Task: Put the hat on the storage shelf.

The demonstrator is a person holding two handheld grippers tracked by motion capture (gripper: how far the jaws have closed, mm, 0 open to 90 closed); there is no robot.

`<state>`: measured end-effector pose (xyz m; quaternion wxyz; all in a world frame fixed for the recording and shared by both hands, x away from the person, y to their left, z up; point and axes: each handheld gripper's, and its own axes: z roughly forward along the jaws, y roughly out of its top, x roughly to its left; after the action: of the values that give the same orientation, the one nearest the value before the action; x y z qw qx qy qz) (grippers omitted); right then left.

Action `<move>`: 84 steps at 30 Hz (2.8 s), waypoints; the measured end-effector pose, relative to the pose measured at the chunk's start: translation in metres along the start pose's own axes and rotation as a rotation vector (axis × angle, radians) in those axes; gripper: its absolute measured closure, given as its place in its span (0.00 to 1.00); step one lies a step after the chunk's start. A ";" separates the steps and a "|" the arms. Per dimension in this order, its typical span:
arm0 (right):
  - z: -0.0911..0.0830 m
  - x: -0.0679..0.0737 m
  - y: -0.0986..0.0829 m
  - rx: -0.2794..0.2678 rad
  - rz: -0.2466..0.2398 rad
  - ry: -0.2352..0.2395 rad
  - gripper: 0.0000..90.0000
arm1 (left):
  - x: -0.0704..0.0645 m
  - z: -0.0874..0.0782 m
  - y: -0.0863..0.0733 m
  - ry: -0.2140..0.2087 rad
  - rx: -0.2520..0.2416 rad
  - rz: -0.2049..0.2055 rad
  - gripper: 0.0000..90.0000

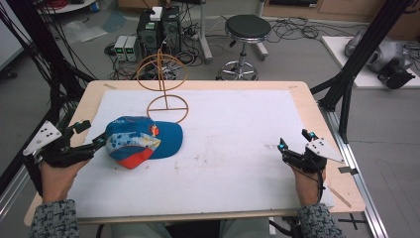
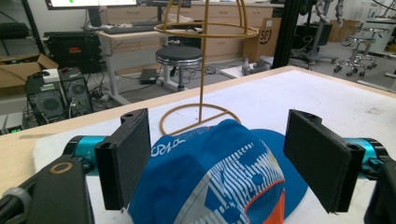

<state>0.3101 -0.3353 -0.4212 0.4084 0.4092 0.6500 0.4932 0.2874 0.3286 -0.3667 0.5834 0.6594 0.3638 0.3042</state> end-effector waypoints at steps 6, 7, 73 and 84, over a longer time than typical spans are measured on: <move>-0.004 0.000 -0.002 0.018 -0.004 0.008 0.16 | 0.000 0.021 -0.004 -0.023 0.017 0.014 0.27; -0.005 0.000 -0.003 0.020 -0.002 0.010 0.16 | 0.000 0.024 -0.005 -0.022 0.019 0.019 0.28; -0.012 -0.009 -0.008 0.033 0.048 0.007 0.16 | -0.025 0.076 0.042 -0.286 0.047 0.159 0.99; -0.011 -0.010 -0.008 0.034 0.055 0.011 0.16 | -0.037 0.079 0.085 -0.334 0.010 0.211 0.99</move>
<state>0.3017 -0.3498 -0.4259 0.3839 0.4310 0.6493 0.4953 0.3431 0.2501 -0.2924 0.5971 0.7381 0.1922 0.2482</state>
